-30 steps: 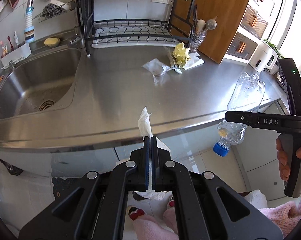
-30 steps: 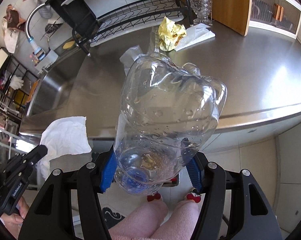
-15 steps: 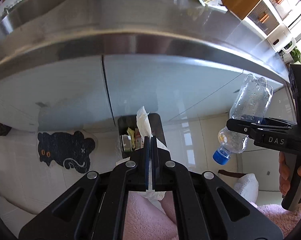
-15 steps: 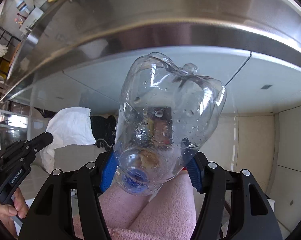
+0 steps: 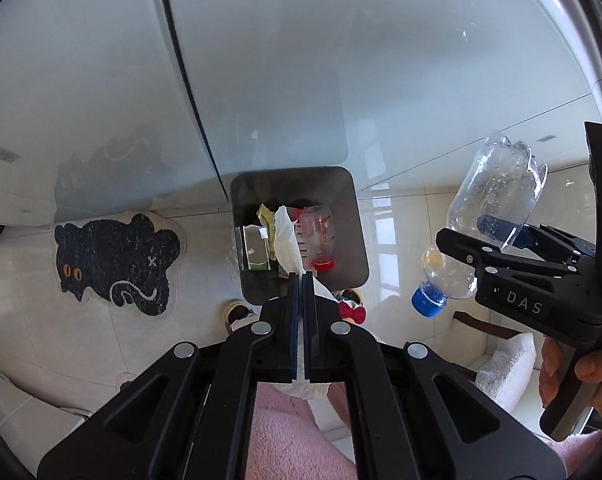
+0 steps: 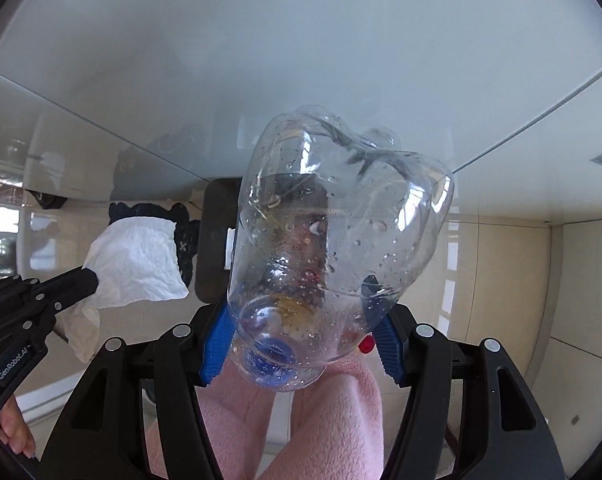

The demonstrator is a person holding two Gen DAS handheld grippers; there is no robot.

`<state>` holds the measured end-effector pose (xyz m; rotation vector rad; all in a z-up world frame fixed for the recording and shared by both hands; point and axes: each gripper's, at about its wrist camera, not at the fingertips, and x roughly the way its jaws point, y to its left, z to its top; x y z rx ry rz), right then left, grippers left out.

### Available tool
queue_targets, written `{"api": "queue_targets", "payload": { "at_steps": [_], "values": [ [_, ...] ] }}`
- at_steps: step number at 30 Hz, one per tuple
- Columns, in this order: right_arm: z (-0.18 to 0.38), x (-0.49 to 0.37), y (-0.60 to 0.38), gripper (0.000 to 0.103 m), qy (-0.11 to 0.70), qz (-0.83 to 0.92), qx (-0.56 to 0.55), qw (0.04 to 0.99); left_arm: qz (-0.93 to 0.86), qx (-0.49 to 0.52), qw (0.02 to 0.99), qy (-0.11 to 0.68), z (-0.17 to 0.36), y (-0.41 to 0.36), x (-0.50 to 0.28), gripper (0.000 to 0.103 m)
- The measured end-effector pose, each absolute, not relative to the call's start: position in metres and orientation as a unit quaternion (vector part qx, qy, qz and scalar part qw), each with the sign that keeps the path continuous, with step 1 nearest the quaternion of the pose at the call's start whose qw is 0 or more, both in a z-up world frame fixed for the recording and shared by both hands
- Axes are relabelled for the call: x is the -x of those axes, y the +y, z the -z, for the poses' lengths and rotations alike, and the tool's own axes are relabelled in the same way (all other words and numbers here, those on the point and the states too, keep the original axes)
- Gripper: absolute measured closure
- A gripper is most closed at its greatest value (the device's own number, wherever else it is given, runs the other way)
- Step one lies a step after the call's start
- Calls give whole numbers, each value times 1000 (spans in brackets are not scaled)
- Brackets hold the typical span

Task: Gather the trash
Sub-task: 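Open both tools to drop the tissue and bottle into the bin, then move both tools back up to the counter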

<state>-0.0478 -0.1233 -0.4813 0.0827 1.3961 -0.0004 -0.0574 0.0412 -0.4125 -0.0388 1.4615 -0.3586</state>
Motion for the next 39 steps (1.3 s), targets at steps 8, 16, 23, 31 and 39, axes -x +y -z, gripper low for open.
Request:
{"api": "queue_targets", "payload": {
  "at_steps": [8,16,23,31,39],
  "values": [
    [535,30,-126,41,659,12,-62,749,161,26,709,686,470,37,37,103],
    [551,20,-128,41,671,12,-73,738,172,39,690,702,495,38,24,92],
    [551,18,-130,40,675,17,-73,734,166,47,694,699,491,43,20,57],
    [562,12,-129,39,693,11,-77,717,135,27,698,702,484,58,20,52],
    [545,15,-130,31,690,-3,-80,719,121,34,705,698,467,75,21,47]
  ]
}}
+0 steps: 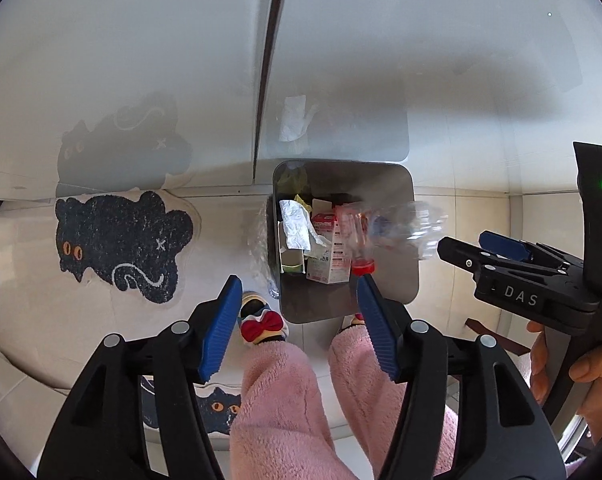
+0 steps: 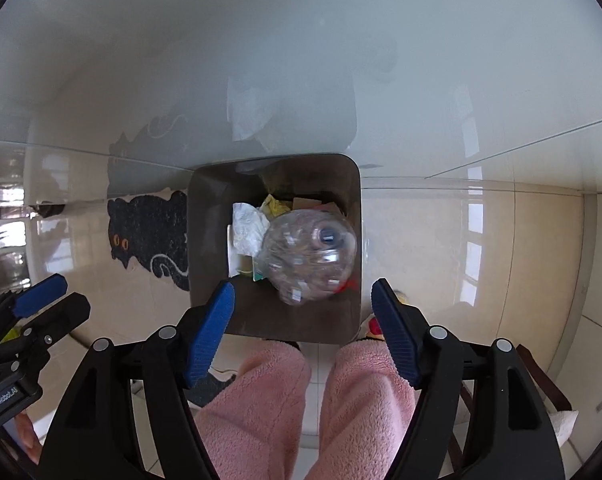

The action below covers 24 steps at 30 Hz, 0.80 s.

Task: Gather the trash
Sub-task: 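Move both tools back up to the counter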

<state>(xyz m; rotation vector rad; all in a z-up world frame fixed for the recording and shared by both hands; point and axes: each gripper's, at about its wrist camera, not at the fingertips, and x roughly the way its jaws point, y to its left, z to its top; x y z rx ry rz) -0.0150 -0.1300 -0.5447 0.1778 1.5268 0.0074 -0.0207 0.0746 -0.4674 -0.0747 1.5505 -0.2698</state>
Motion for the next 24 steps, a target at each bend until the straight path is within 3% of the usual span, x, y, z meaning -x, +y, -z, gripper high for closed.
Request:
{"api": "queue_targets", "payload": {
  "at_steps": [3,10,15,24],
  "values": [
    [527,22,-132,16,687,-16,-77,722,120,37,709,694,453,76,24,39],
    [447,51,-153,3,659,-25,-80,748,129,38,734,666,391,74,38,23],
    [374,74,-168,3,634,-43,-78,768,151,17,765,626,323,64,49,13],
    [232,80,-203,3,547,-50,-99,830,209,10,814,542,199,46,45,13]
  ]
}}
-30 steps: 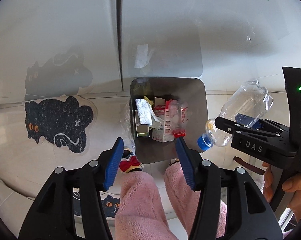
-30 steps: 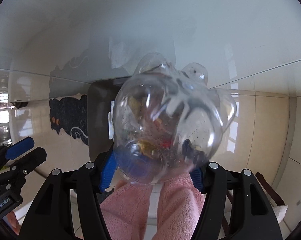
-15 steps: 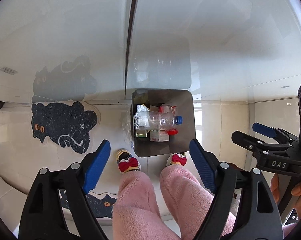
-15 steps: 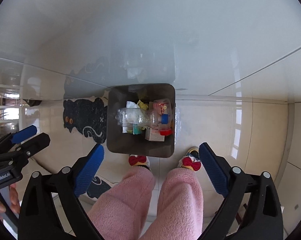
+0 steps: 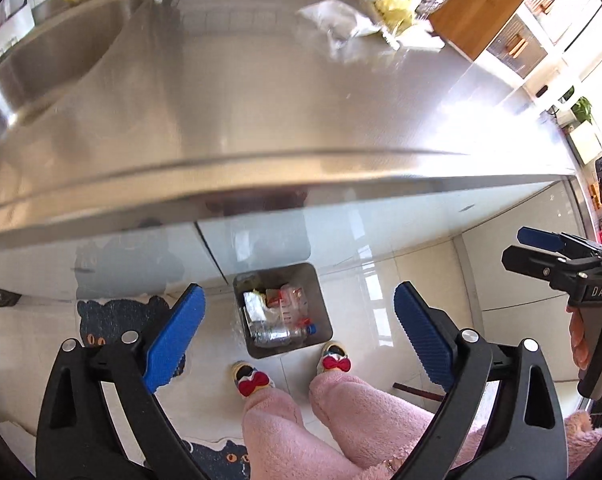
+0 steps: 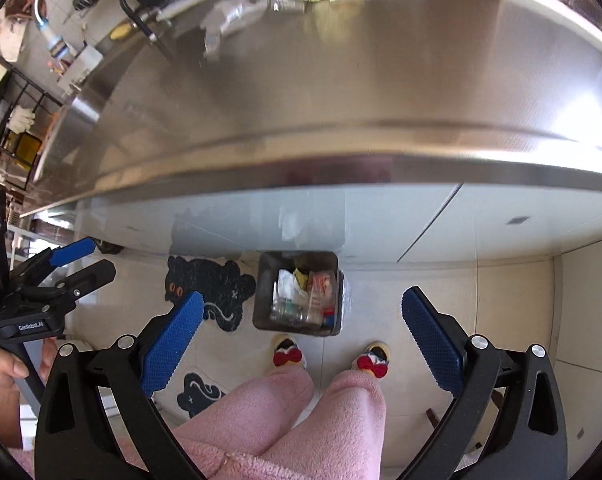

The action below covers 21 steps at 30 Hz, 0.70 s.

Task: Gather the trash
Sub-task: 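Move both tools back up to the counter, then grasp the clear zip bag with the left tool while the right grasps the yellow wrapper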

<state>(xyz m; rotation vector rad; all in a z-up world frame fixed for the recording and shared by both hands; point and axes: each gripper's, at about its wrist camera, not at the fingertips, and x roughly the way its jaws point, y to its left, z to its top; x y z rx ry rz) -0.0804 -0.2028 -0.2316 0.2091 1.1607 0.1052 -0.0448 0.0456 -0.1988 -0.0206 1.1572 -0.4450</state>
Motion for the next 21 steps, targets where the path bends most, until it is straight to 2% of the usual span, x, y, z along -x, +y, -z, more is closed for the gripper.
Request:
{"api": "queue_targets", "payload": {
  "at_steps": [4,8,10,17,21],
  "values": [
    [186,57,-222,4,499,-34,-111,859,223,14,835,502,157,33,26,13],
    [162,23,-241,19,470,-16,-116,875,227,6,855,466,128,17,-6,13],
    [154,4,-249,22,463,-11,-118,878,227,-2,862,454,119,7,-26,14],
    [144,-53,-256,23,445,-11,-132,886,238,-19,869,432,105,-17,-86,15],
    [142,-87,-256,26,441,-15,-139,886,240,-26,865,441,119,-32,-114,15]
  ]
}}
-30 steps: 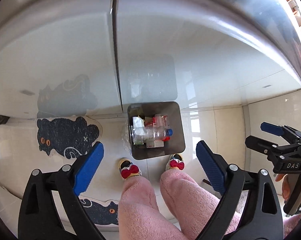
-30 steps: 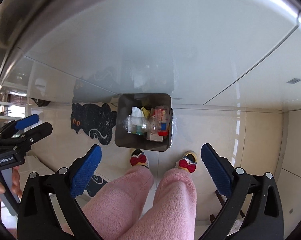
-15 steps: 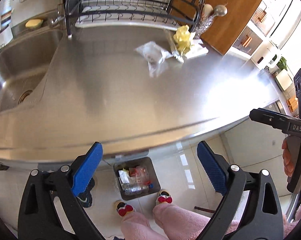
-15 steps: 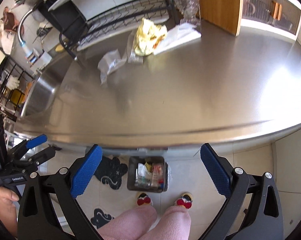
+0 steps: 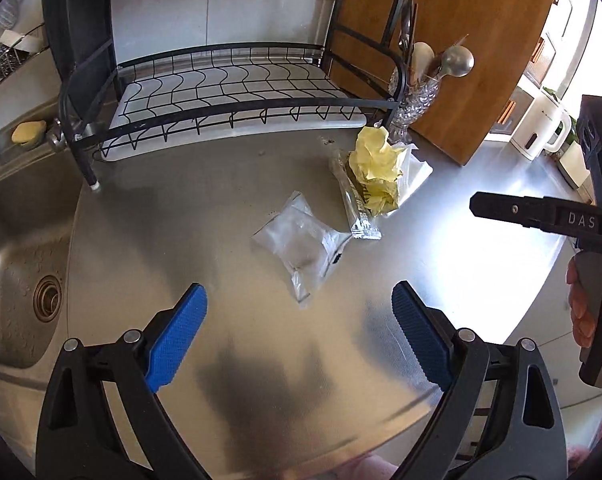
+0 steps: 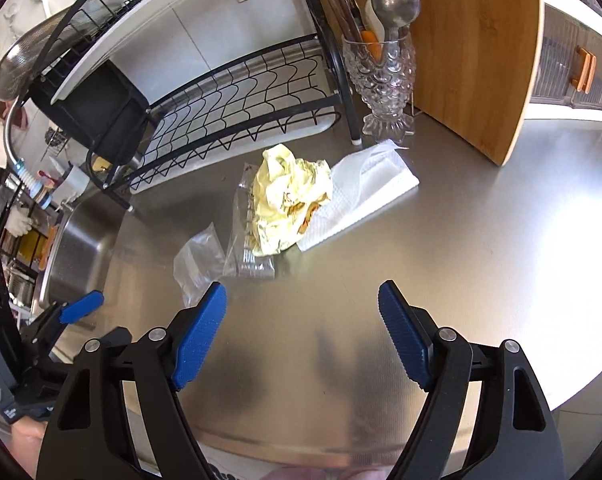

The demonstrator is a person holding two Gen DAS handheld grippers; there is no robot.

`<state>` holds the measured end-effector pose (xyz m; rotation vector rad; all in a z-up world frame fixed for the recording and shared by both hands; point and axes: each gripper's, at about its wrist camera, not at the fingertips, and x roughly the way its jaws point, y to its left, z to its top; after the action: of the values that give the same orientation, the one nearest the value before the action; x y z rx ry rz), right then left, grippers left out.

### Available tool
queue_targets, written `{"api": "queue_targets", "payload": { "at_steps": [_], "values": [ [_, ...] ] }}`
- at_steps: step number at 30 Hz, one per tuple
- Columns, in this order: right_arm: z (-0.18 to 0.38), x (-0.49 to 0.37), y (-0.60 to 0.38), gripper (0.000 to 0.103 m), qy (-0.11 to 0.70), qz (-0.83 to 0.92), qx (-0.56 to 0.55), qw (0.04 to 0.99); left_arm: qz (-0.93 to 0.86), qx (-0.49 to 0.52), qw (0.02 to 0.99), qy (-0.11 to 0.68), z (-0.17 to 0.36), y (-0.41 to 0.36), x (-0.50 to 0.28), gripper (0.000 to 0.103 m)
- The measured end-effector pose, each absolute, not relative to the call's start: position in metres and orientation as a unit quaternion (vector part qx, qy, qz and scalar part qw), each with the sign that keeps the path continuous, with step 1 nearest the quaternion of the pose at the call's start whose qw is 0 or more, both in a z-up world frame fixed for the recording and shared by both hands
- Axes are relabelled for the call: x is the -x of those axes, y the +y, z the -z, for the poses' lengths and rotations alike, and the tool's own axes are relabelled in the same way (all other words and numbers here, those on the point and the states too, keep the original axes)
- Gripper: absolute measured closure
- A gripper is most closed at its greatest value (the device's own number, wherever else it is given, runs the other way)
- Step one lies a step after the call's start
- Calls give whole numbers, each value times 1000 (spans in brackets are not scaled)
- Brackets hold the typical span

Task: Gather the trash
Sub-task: 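Grasp the clear zip bag with the left tool while the right grasps the yellow wrapper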

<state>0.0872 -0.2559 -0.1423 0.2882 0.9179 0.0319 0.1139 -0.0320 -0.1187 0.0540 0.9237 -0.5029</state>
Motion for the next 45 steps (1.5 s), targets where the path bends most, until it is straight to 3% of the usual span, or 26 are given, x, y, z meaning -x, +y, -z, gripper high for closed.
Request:
{"api": "queue_targets", "payload": {
  "at_steps": [5,11,16,19,22,24,28,29,30,45],
  "values": [
    [150,-128,-251,34,442,-15,-140,886,245,-30,858,451,137,-50,-137,15],
    [157,-163,-249,35,442,-15,-154,883,247,-41,851,462,157,-63,-159,15],
    [169,-182,-248,42,455,-16,-158,876,255,-46,839,478,171,-68,-169,26],
    [179,-190,-246,58,470,-19,-155,869,267,-49,827,492,179,-71,-173,39],
    [182,-192,-245,65,476,-18,-150,866,274,-48,828,488,180,-70,-174,44],
    [182,-191,-243,70,476,-17,-143,868,277,-47,826,489,180,-71,-176,63],
    [180,-189,-242,81,474,-14,-131,871,284,-46,824,488,177,-69,-177,80],
    [180,-187,-241,83,473,-12,-126,872,286,-44,824,486,176,-68,-176,87],
    [179,-186,-239,83,471,-12,-123,873,287,-41,826,484,174,-67,-177,103],
    [135,-132,-242,85,412,-23,-113,904,263,-37,857,443,134,-38,-140,103]
  ]
}}
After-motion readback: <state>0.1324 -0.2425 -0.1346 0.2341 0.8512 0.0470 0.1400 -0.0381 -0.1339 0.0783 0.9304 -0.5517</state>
